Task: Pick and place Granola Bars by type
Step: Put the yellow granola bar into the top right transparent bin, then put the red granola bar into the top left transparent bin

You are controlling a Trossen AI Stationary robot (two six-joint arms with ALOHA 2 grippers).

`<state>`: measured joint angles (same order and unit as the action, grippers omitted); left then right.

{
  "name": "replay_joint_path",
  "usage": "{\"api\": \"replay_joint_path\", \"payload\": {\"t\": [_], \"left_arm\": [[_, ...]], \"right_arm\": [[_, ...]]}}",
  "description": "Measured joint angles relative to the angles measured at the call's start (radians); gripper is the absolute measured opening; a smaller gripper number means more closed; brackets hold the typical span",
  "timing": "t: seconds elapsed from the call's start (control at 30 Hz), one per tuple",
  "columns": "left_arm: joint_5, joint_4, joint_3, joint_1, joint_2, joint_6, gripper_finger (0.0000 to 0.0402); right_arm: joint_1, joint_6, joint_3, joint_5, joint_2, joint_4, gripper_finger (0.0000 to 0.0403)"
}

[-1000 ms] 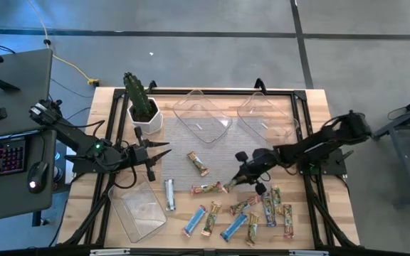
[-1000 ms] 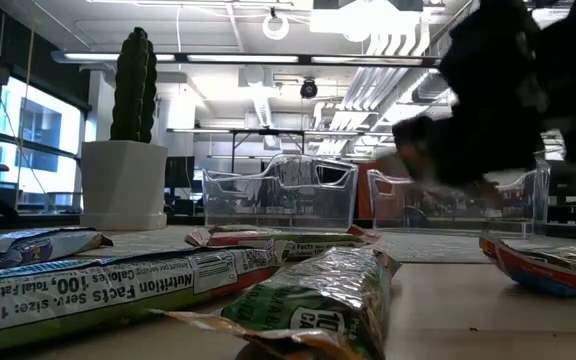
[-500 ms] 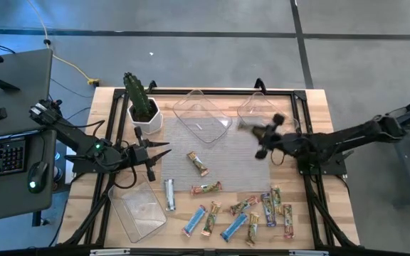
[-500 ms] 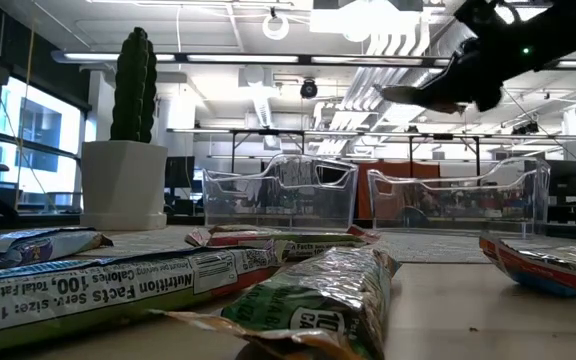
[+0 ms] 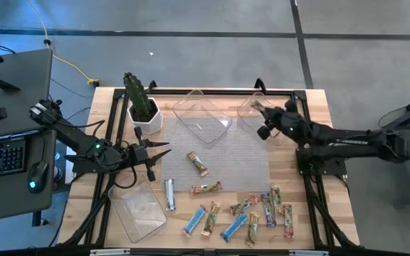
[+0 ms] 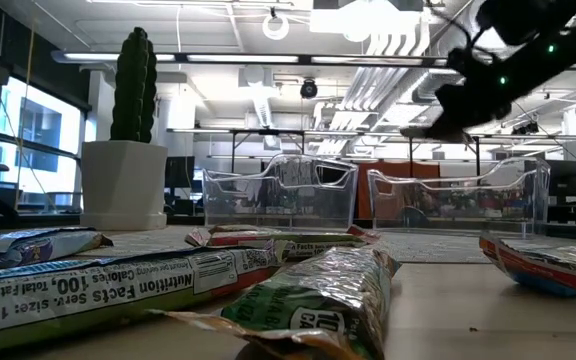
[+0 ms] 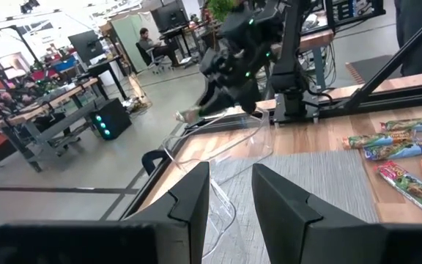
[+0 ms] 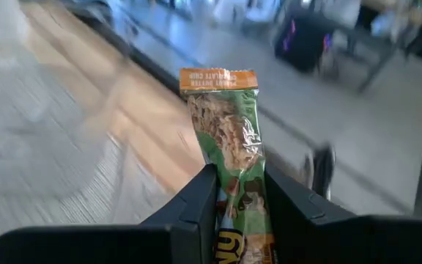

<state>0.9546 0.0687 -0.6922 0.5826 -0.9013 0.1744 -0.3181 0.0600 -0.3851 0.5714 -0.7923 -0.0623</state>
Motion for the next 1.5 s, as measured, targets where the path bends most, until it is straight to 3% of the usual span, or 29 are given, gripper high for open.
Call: {"api": "replay_joint_path", "payload": {"t": [0.23,0.7,1.13,1.5], "left_arm": [[0.002,-0.001,0.000,0.000,0.000,0.000,0.0101],[0.000,-0.006,0.000,0.000,0.000,-0.001,0.0101],[-0.001,-0.011,0.000,0.000,0.000,-0.003,0.0101],[-0.001,-0.011,0.000,0.000,0.000,-0.026,0.0101]], "right_arm": [[-0.115,0.122,0.036,-0.101,-0.061,-0.082,0.0083],[-0.181,0.127,0.051,-0.186,-0.281,-0.047,0.0085],[-0.181,0.013,0.056,-0.193,-0.286,0.066,0.0162],[-0.107,-0.146,-0.083,-0.191,-0.217,0.092,0.0169]]}}
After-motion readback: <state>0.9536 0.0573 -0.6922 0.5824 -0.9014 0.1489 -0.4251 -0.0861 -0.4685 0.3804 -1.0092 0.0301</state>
